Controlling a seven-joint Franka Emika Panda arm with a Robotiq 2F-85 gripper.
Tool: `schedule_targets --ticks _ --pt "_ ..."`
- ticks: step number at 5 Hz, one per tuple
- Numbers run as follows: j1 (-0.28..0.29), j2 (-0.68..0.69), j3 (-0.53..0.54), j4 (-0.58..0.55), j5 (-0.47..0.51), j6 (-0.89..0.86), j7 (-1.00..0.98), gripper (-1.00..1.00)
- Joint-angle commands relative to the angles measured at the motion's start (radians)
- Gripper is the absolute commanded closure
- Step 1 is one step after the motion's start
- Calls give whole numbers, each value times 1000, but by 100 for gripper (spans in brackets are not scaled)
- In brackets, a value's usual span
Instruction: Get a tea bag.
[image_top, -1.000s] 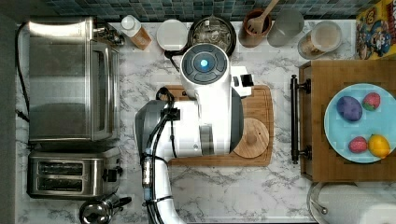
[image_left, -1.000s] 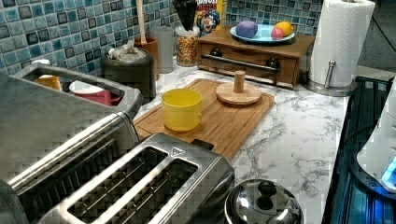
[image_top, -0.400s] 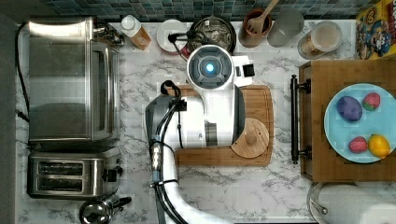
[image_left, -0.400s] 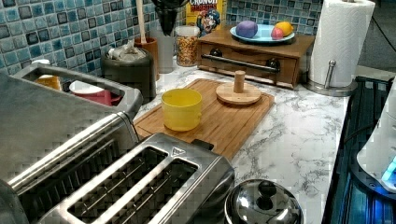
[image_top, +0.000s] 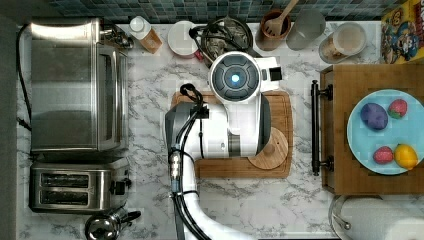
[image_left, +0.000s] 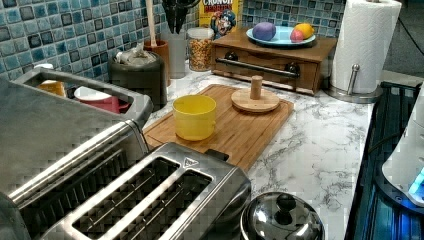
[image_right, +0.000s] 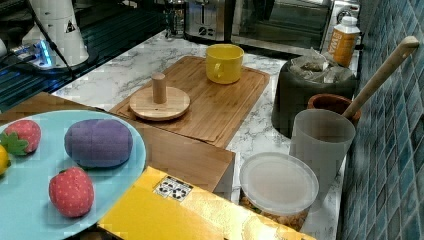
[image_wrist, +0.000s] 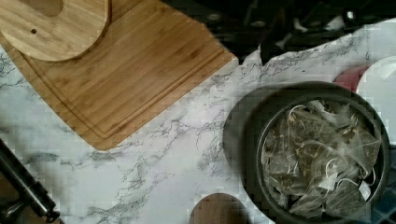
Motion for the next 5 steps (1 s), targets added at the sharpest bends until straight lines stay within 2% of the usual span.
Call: schedule_targets --ticks 1,2,3,5 --pt "22 86 -3 241 -47 18 162 -100" --pt "20 158 -5 331 -51 -6 174 -100" --pt "25 206 -7 378 -73 42 207 -100" --pt "23 238 4 408 -70 135 220 -100"
